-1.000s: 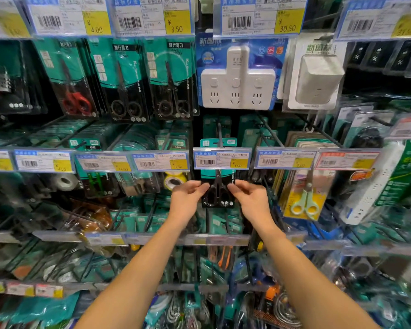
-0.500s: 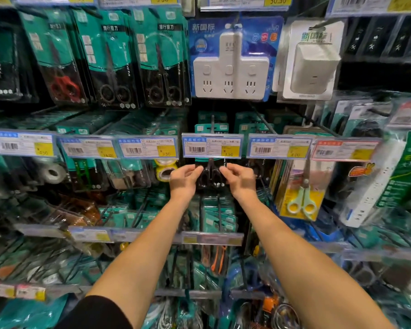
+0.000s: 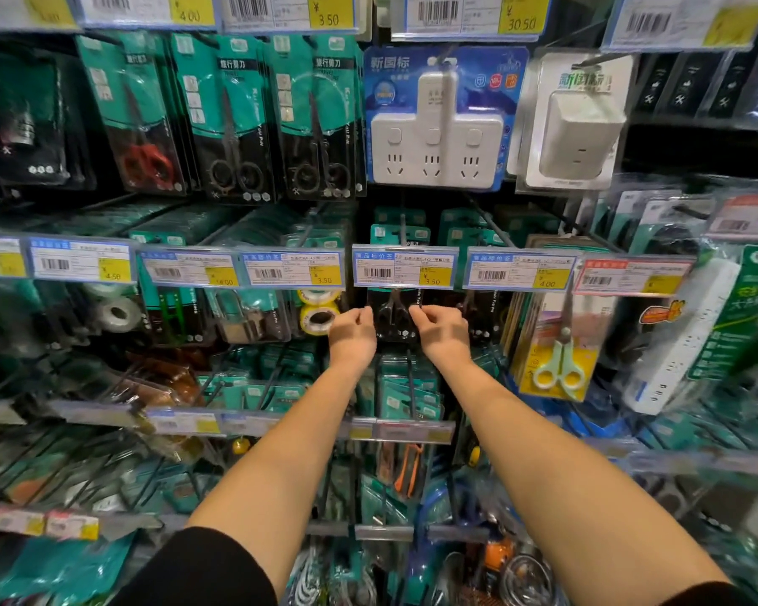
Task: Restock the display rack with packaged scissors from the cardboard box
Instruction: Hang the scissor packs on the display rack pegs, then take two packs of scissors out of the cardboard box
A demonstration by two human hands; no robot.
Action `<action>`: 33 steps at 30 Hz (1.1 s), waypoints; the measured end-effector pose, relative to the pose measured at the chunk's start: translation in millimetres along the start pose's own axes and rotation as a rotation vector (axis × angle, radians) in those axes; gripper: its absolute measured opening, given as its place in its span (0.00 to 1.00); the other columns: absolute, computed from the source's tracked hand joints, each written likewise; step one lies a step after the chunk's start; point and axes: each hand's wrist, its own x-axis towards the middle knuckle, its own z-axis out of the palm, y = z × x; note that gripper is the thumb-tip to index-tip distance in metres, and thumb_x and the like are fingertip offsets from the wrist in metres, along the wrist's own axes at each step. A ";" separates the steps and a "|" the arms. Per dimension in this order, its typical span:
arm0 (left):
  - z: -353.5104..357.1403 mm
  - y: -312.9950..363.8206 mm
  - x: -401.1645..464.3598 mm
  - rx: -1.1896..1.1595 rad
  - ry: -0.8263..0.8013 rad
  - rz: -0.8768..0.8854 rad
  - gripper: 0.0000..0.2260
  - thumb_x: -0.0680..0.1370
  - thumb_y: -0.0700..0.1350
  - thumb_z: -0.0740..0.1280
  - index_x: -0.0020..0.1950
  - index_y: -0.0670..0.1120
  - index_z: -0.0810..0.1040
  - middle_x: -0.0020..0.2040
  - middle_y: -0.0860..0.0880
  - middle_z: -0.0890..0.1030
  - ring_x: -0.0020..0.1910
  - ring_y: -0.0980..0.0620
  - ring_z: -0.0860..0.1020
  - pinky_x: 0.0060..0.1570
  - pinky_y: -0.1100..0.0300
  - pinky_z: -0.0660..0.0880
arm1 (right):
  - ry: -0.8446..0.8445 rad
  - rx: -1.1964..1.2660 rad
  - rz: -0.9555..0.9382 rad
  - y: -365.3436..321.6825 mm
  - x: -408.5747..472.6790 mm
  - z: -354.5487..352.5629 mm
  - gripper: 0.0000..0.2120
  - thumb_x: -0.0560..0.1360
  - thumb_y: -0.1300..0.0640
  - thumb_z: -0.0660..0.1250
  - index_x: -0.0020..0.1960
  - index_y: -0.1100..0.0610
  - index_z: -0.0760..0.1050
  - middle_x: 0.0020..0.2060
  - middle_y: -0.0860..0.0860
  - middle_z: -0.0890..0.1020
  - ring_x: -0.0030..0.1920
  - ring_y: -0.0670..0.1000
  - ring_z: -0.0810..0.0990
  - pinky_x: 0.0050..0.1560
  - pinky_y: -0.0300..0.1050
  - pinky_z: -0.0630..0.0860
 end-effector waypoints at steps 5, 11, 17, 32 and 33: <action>-19.2 1.8 -16.6 0.325 -0.215 -0.037 0.19 0.84 0.47 0.58 0.70 0.37 0.72 0.68 0.37 0.76 0.65 0.39 0.75 0.64 0.51 0.72 | -0.028 -0.135 0.041 -6.1 -25.9 -6.4 0.19 0.79 0.49 0.64 0.60 0.62 0.79 0.56 0.60 0.83 0.58 0.59 0.80 0.57 0.45 0.74; -49.7 10.3 -61.4 0.628 -0.385 0.224 0.16 0.82 0.47 0.59 0.61 0.37 0.76 0.59 0.36 0.80 0.60 0.35 0.76 0.56 0.48 0.73 | -0.022 -0.277 0.117 -18.4 -78.3 -28.4 0.21 0.78 0.47 0.63 0.65 0.58 0.75 0.59 0.58 0.82 0.61 0.60 0.78 0.60 0.52 0.75; -55.1 24.9 -107.7 0.871 -0.453 0.582 0.18 0.82 0.51 0.60 0.67 0.41 0.73 0.64 0.40 0.77 0.64 0.41 0.75 0.61 0.49 0.72 | -0.001 -0.520 0.114 -15.3 -144.1 -60.7 0.26 0.80 0.45 0.61 0.72 0.59 0.68 0.66 0.58 0.76 0.66 0.58 0.73 0.64 0.53 0.72; 54.1 78.3 -257.2 0.999 -0.701 0.817 0.22 0.83 0.53 0.57 0.72 0.41 0.68 0.69 0.42 0.74 0.68 0.41 0.72 0.67 0.46 0.69 | 0.084 -0.653 0.209 63.1 -261.0 -227.7 0.20 0.80 0.47 0.61 0.63 0.60 0.73 0.59 0.57 0.79 0.61 0.59 0.76 0.54 0.53 0.75; 67.3 86.7 -273.5 1.019 -0.722 0.841 0.21 0.83 0.53 0.57 0.71 0.41 0.69 0.67 0.42 0.75 0.67 0.41 0.72 0.66 0.45 0.69 | 0.103 -0.661 0.212 72.1 -269.5 -246.0 0.20 0.79 0.48 0.61 0.64 0.60 0.74 0.59 0.58 0.79 0.62 0.60 0.75 0.55 0.52 0.75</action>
